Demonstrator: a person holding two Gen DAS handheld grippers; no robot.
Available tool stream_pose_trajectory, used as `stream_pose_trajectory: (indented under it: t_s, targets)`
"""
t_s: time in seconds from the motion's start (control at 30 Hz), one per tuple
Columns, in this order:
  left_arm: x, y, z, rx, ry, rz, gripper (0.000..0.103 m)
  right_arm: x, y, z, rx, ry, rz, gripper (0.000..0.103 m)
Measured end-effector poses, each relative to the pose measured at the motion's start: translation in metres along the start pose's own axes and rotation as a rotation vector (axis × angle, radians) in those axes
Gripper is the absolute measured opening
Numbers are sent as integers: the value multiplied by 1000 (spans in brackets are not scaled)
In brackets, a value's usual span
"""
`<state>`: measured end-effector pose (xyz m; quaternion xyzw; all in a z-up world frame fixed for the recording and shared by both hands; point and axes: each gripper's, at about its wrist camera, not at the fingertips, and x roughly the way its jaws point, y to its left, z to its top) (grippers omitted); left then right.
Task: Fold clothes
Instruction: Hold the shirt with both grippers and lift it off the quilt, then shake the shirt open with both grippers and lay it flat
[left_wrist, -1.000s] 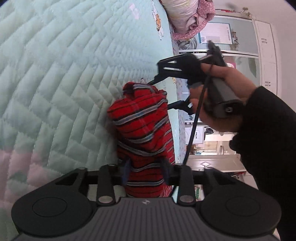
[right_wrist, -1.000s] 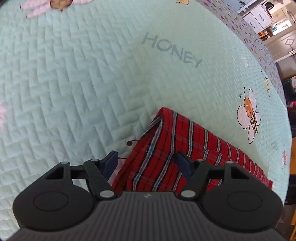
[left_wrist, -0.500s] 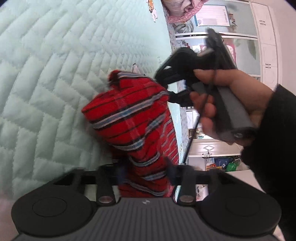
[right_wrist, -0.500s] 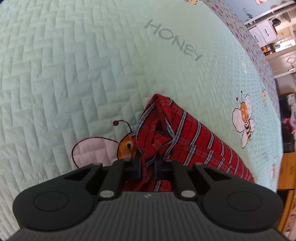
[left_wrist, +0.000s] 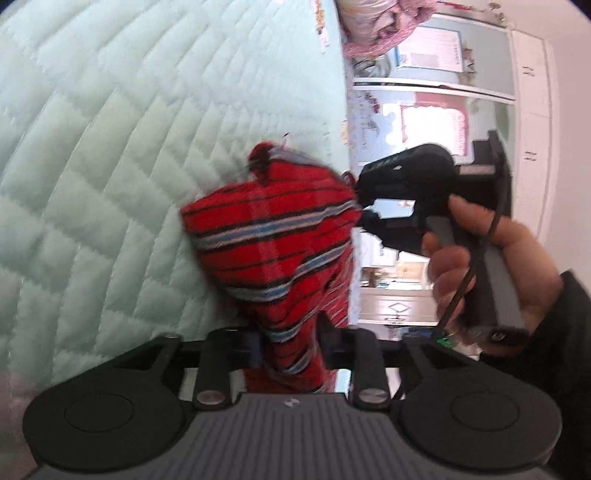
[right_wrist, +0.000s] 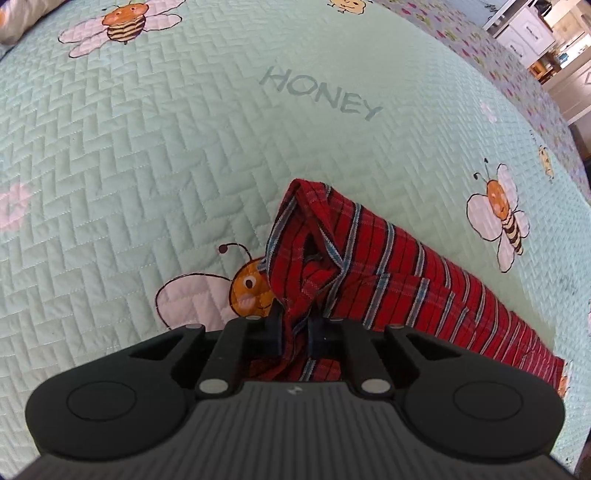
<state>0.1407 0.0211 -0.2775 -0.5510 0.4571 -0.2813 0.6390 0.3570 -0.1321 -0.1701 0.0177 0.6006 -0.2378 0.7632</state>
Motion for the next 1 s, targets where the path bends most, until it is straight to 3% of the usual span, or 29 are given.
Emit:
stream_pose_trajectory:
  t_s: [0.13,0.23,0.33,0.43,0.6,0.67,0.7,0.73,1.0]
  targets:
    - [3,12,7,-63,-26,-48,45,1,-6,1,-2,4,23,14]
    - [-1,16,13,-147,-55,-42,45,3,-9,2,-2,10,37,14]
    - [-14,11,13,-186,-82,16,46,5,-10,2,-4,16,43,14]
    - [-14,-2,20,-164,-114,107,46,8,-9,3,-8,24,45,14]
    - [27,-19,39,-109,-18,177,49,18,-7,4,-13,50,30,14]
    - [29,-17,40,-105,-13,166,40,23,-5,3,-19,58,18,14]
    - [28,-13,39,-100,-15,158,25,25,-4,2,-26,60,12,14]
    - [27,-9,39,-97,-17,147,21,25,-3,1,-37,57,13,14]
    - [18,-23,31,-24,-40,53,16,-2,-20,4,-2,-1,94,9]
